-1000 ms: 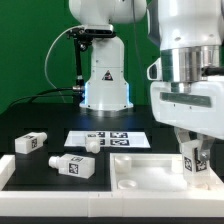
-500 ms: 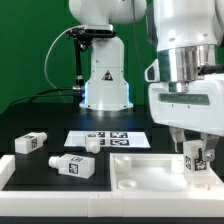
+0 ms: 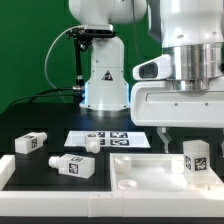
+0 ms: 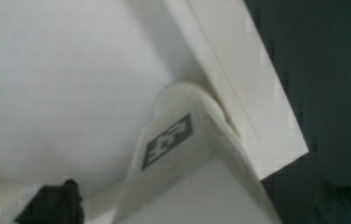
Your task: Assemble one leg
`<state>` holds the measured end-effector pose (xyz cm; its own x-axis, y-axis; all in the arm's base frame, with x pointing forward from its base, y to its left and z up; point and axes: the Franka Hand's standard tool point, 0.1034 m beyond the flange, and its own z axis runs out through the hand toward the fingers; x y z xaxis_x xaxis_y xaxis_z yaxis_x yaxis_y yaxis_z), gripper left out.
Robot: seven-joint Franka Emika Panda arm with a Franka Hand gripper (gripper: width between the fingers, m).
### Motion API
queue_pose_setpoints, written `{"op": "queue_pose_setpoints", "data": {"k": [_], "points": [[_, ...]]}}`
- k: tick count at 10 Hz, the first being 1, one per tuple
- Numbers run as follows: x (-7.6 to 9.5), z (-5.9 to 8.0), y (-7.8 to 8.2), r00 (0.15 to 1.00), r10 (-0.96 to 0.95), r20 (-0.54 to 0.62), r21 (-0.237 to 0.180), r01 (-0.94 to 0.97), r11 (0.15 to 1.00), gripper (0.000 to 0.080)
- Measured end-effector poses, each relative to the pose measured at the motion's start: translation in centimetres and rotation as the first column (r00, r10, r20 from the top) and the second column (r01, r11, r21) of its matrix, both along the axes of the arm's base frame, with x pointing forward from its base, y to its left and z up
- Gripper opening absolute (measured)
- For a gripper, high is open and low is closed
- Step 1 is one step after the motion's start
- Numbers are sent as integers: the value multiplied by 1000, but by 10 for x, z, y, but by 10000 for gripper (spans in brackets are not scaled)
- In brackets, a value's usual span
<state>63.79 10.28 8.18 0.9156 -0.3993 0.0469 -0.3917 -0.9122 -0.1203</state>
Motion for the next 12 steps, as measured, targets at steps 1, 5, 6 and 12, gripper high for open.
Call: {"op": "queue_pose_setpoints", "data": {"k": [1,5,6,12], "points": [[0,0,-1,990,140,7,-28,-139,990,649],[1,-4,-6,835,550,4,-104,-547,831,649],[1,-4,-7,842,540,4,-102,-537,838,649],[1,-5,-6,980,201,1,-66,-201,977,288]]}}
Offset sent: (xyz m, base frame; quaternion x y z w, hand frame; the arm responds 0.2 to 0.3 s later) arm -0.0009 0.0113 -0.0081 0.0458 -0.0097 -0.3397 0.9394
